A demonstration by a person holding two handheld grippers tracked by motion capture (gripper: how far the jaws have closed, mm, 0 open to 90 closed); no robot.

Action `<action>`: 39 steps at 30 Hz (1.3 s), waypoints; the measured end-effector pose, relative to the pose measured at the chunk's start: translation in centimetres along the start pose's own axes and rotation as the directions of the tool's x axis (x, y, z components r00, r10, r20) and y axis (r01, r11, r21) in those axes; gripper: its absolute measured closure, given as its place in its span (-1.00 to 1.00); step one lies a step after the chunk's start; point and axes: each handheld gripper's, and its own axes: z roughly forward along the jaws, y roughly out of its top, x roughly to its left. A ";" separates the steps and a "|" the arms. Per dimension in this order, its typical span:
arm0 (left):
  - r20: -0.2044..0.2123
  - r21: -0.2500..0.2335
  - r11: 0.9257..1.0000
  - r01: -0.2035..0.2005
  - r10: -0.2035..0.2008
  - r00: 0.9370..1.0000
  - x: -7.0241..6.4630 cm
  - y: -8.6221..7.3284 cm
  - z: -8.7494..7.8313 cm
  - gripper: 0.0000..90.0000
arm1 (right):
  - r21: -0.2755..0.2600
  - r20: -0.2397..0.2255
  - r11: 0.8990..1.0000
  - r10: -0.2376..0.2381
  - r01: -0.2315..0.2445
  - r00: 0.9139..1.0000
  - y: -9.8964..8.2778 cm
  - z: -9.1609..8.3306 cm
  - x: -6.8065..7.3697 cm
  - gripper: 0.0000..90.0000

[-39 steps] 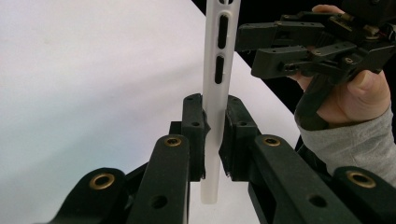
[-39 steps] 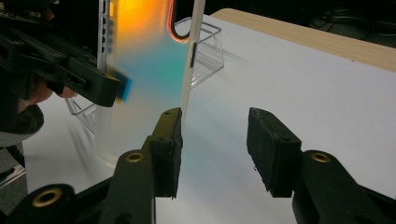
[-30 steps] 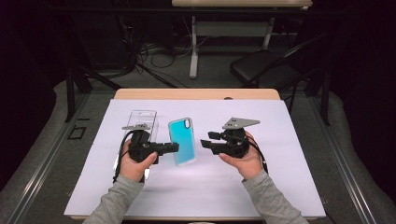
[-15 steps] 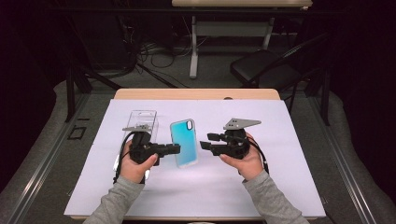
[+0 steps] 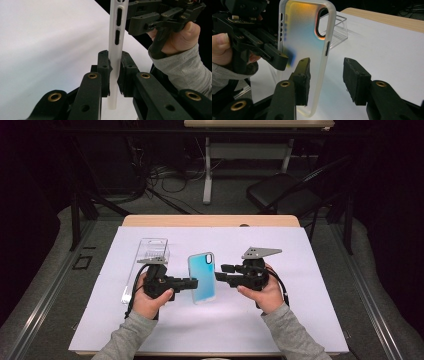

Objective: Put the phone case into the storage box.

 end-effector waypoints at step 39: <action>0.034 0.024 0.999 -0.030 0.029 0.999 -0.8 -0.4 1.1 0.81 | -0.005 -0.079 0.994 0.110 -0.111 0.991 -0.3 -0.2 -1.0 0.57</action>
